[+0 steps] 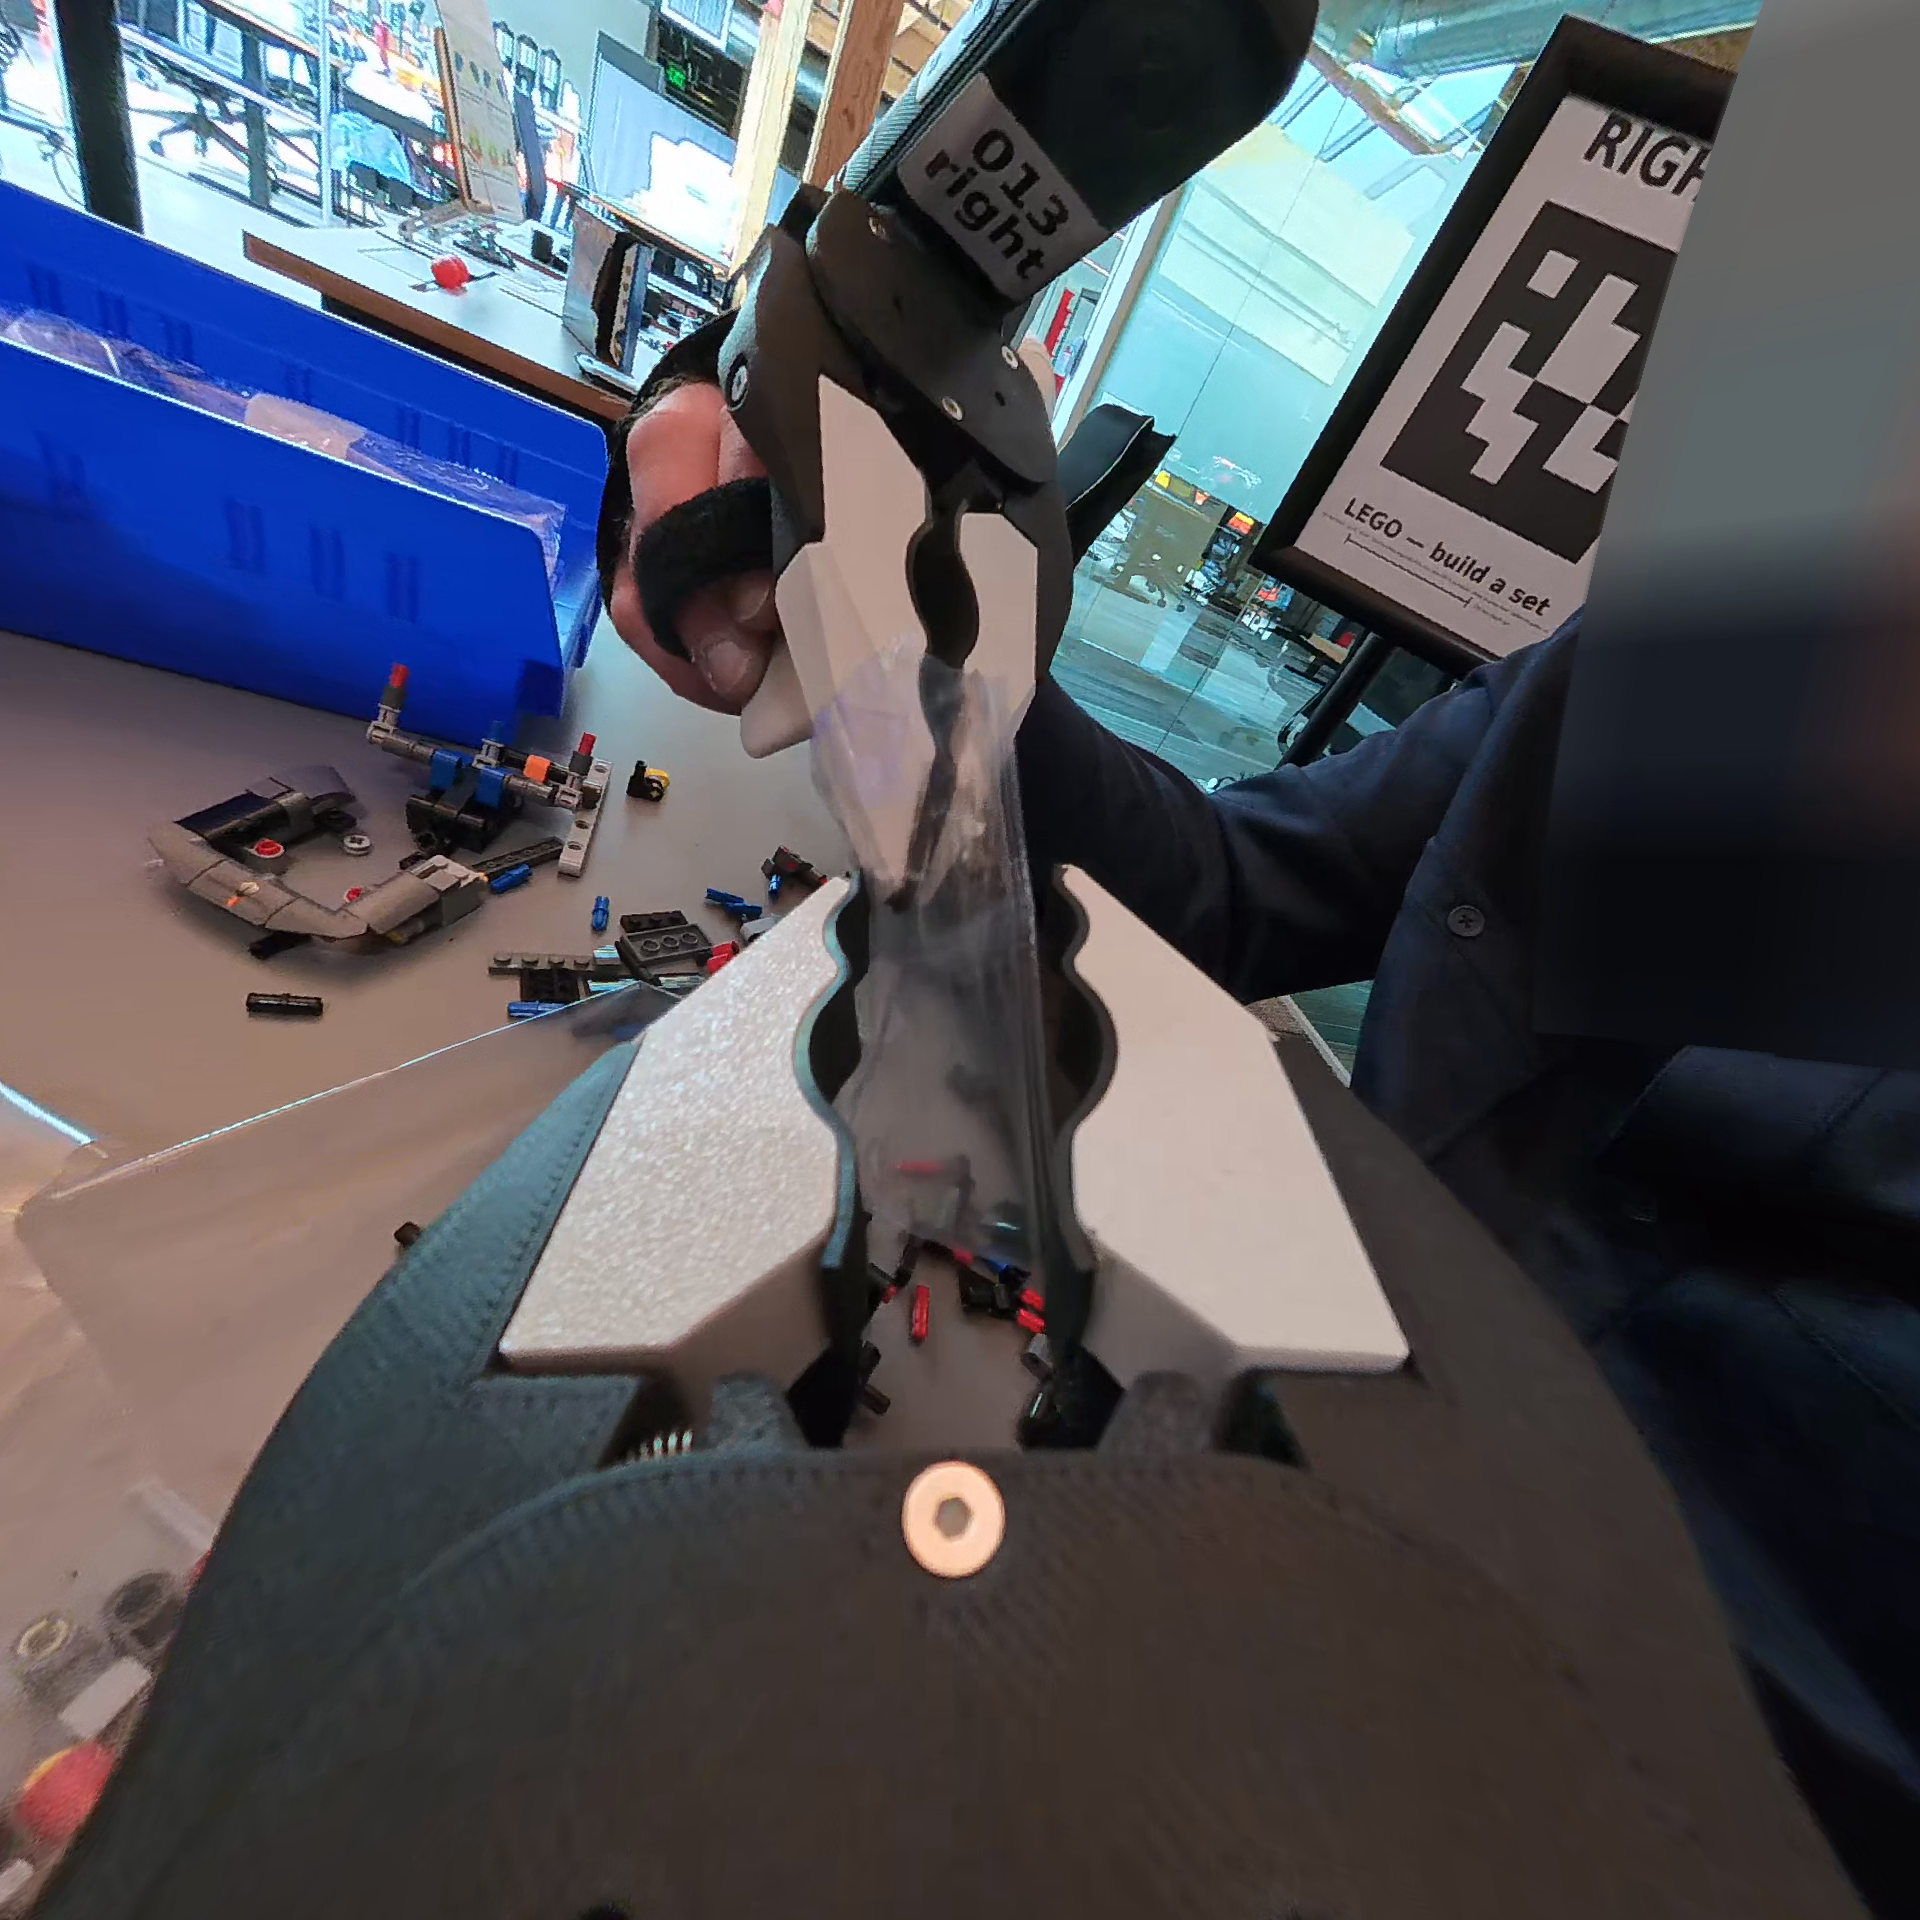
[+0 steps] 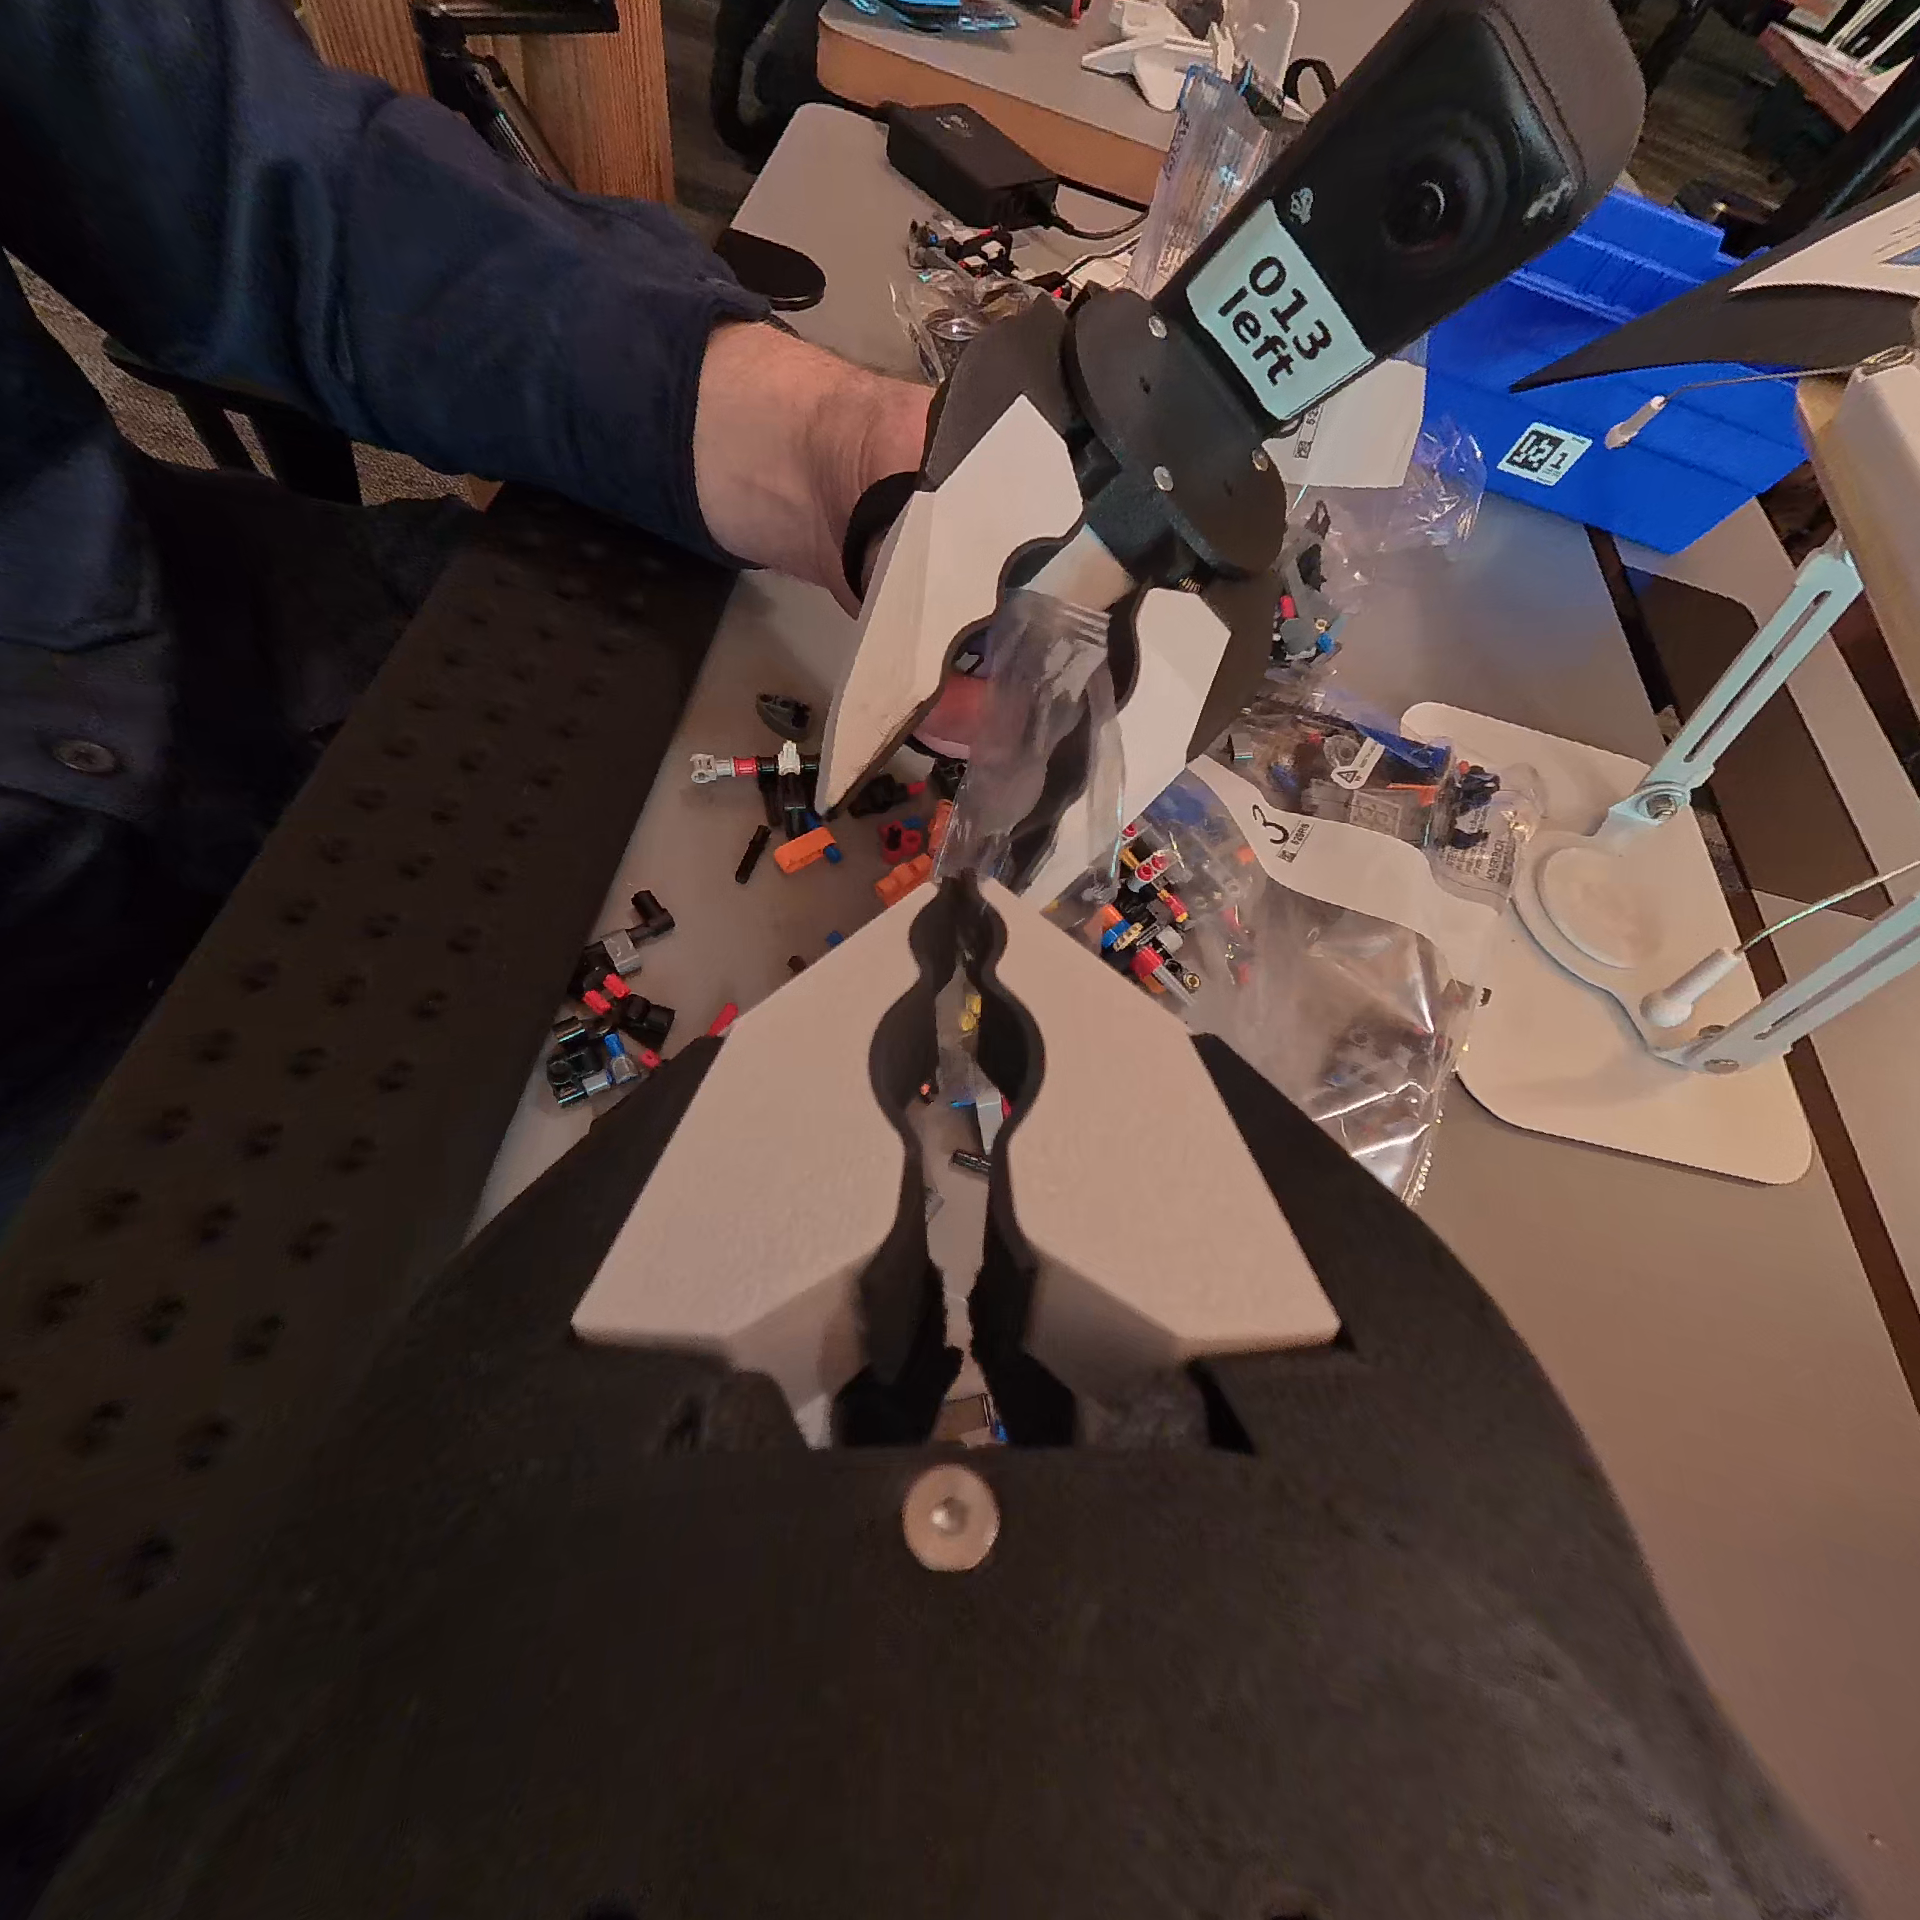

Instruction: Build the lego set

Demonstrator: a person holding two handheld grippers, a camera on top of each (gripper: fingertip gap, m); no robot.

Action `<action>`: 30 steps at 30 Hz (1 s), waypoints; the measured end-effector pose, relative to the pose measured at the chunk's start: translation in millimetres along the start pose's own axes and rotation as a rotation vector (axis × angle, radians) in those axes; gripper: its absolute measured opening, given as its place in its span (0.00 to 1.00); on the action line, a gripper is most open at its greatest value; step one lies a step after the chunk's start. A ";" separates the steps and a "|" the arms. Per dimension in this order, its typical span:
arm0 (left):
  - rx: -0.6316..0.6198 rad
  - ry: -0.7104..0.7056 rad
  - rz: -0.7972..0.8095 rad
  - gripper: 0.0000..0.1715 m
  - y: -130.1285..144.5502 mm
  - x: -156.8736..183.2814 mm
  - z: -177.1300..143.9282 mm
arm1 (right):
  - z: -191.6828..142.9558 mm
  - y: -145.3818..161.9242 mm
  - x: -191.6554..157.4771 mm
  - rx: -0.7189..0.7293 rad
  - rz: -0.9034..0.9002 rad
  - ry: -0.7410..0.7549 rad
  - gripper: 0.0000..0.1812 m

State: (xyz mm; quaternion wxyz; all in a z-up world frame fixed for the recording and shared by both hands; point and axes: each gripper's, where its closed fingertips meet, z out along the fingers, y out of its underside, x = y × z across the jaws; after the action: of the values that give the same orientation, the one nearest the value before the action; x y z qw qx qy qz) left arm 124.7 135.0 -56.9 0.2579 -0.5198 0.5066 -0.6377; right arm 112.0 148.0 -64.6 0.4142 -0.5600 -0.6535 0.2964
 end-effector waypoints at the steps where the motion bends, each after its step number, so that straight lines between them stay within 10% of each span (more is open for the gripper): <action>1: 0.001 -0.002 0.000 0.18 -0.1 -0.3 -0.3 | 0.0 0.2 0.0 0.000 0.001 -0.001 0.00; 30: 0.003 -0.065 0.069 0.14 -3.1 -4.8 -0.2 | -11.3 -3.0 14.2 0.072 0.072 0.029 0.00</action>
State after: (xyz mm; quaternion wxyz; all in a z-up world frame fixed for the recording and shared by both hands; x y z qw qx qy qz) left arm 126.6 140.3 -56.0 0.2968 -0.5223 0.5146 -0.6118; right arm 120.0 160.4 -53.7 0.4327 -0.5721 -0.6156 0.3264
